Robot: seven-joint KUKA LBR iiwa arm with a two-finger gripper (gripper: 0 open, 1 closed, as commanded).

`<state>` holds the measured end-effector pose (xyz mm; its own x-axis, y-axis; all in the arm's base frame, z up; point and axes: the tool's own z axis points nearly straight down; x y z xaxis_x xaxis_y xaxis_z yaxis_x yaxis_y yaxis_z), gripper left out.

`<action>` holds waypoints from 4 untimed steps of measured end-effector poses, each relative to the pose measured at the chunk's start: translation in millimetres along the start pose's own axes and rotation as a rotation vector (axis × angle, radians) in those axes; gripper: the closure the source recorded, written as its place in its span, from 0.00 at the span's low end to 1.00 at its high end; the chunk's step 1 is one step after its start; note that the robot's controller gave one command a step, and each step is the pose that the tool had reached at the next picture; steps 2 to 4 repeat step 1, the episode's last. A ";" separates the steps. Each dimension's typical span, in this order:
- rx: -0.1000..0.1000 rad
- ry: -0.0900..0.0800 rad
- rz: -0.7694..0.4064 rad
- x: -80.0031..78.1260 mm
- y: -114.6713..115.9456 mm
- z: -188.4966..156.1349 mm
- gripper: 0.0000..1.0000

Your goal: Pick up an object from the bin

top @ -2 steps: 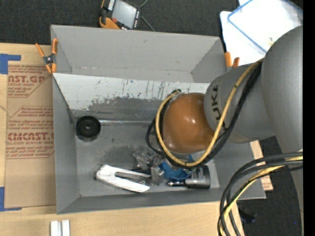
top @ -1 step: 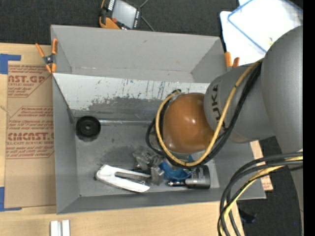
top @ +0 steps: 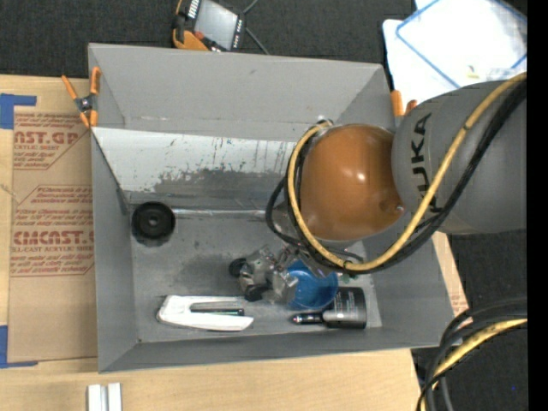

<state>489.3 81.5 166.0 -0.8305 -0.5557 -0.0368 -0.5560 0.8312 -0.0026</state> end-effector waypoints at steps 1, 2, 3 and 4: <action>0.004 -0.008 0.002 -1.3 1.8 -40.6 1.00; 0.004 -0.008 0.002 -1.3 1.8 -40.6 1.00; 0.004 -0.008 0.002 -1.3 1.8 -40.6 1.00; 0.004 -0.008 0.002 -1.3 1.8 -40.6 1.00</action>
Offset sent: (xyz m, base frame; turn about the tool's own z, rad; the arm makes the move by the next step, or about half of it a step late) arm -0.0101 0.0225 0.0981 -0.0183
